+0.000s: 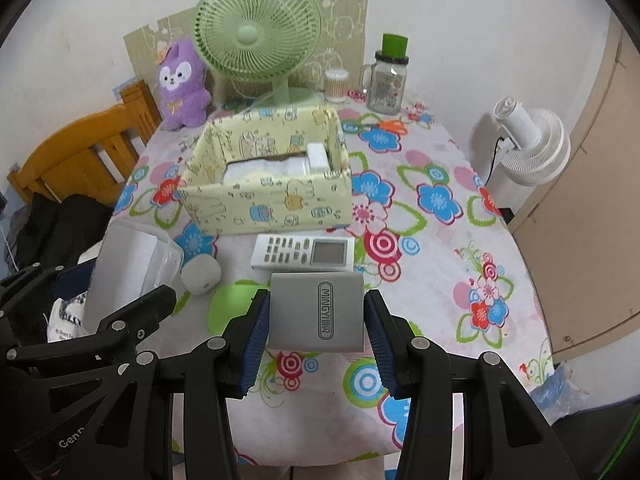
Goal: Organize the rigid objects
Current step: 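Lift clear container with left tool while right tool lifts white box toward fabric box, then lower container into fabric box with left tool while right tool lowers white box in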
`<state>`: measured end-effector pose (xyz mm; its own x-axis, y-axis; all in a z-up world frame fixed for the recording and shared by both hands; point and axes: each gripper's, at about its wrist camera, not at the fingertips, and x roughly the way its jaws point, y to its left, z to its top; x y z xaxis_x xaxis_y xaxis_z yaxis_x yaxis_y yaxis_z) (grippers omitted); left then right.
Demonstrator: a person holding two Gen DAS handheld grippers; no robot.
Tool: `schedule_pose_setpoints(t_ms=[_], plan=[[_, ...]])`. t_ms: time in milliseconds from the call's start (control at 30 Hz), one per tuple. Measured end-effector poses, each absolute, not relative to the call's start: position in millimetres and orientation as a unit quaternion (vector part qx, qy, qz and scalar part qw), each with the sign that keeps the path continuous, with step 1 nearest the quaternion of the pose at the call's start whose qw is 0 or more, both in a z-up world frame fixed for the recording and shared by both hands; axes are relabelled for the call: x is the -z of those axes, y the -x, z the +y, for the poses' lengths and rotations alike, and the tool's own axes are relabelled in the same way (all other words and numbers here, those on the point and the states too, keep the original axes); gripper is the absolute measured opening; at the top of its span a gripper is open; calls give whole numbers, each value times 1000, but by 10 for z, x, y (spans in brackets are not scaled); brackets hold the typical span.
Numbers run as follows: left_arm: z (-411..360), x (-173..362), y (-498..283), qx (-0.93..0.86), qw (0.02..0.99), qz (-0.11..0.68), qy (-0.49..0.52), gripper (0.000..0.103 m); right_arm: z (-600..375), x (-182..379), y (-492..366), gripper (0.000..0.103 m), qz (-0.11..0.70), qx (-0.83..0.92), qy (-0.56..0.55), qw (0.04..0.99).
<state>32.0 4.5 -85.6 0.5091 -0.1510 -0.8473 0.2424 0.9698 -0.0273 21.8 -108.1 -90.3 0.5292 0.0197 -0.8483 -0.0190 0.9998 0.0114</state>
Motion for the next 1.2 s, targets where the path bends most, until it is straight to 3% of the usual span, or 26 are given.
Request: schedule_pose_setpoints(t_ms=[700, 1200], plan=[[211, 397, -513, 111, 880, 461, -22, 60, -969, 420, -452, 50, 466, -20, 5, 885], [268, 410, -1005, 91, 884, 458, -2, 60, -955, 433, -1025, 50, 465, -49, 4, 884]])
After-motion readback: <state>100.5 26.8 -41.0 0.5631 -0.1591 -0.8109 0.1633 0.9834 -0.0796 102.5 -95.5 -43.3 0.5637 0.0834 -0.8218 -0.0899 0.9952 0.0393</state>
